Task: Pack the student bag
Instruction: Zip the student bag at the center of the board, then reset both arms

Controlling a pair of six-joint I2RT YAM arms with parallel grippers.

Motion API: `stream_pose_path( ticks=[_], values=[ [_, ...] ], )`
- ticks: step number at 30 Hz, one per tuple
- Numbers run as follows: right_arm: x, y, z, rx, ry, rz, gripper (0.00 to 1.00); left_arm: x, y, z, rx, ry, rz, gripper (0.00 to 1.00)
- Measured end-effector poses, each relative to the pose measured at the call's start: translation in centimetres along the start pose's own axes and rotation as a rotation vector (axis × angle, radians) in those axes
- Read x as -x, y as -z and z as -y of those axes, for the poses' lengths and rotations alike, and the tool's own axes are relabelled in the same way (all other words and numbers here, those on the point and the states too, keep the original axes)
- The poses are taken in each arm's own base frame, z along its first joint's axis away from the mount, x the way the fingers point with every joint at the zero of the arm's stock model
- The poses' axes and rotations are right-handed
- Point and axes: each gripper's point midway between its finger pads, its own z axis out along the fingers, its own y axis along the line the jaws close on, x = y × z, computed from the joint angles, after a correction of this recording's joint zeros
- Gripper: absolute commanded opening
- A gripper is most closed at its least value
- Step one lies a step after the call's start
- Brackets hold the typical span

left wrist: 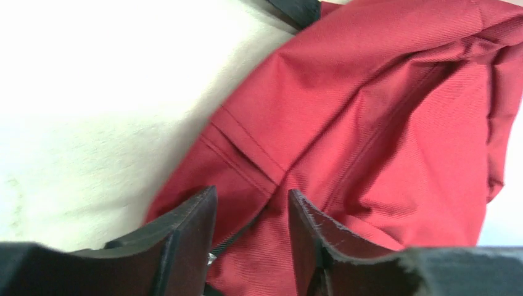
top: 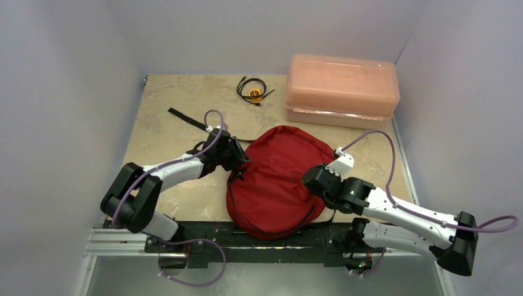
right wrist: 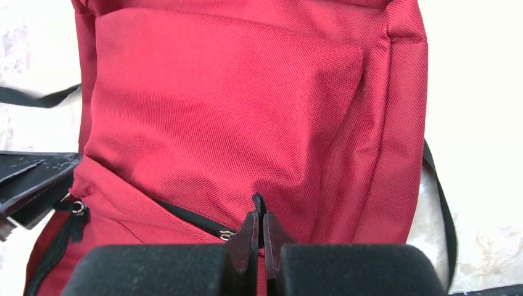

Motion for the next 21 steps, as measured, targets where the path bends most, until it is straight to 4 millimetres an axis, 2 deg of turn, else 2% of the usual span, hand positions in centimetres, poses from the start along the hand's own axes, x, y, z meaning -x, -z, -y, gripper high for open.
stream_pose_path(
  ticks=[1,3,4,7,9,13,16,19,21],
  values=[
    [0.0,0.2,0.4,-0.004,0.003,-0.001,0.09,0.1,0.3,-0.5,0.020,-0.007,0.003,0.56],
    [0.3,0.6,0.9,-0.003,0.010,0.001,0.47,0.3,1.2,-0.9,0.046,-0.023,0.012,0.61],
    [0.5,0.7,1.0,0.000,0.008,0.003,0.61,0.4,1.9,-0.9,0.050,-0.031,0.018,0.64],
    [1.6,1.7,1.4,0.017,0.072,0.019,0.87,1.3,4.9,0.1,0.027,-0.061,0.056,0.72],
    [2.9,2.7,0.8,0.061,0.112,0.037,0.97,2.3,7.6,1.7,-0.013,-0.089,0.095,0.78],
    [7.3,6.6,-1.8,0.224,0.159,0.121,0.99,5.3,14.9,6.7,-0.162,-0.178,0.224,0.85],
    [11.6,10.4,-3.6,0.358,0.194,0.225,0.99,7.5,22.3,10.8,-0.303,-0.268,0.356,0.86],
    [16.8,15.0,-4.5,0.448,0.214,0.362,0.99,8.2,28.4,12.6,-0.396,-0.337,0.462,0.86],
    [19.1,16.8,-4.7,0.466,0.213,0.421,0.99,8.2,31.5,13.0,-0.432,-0.370,0.515,0.87]
  ],
)
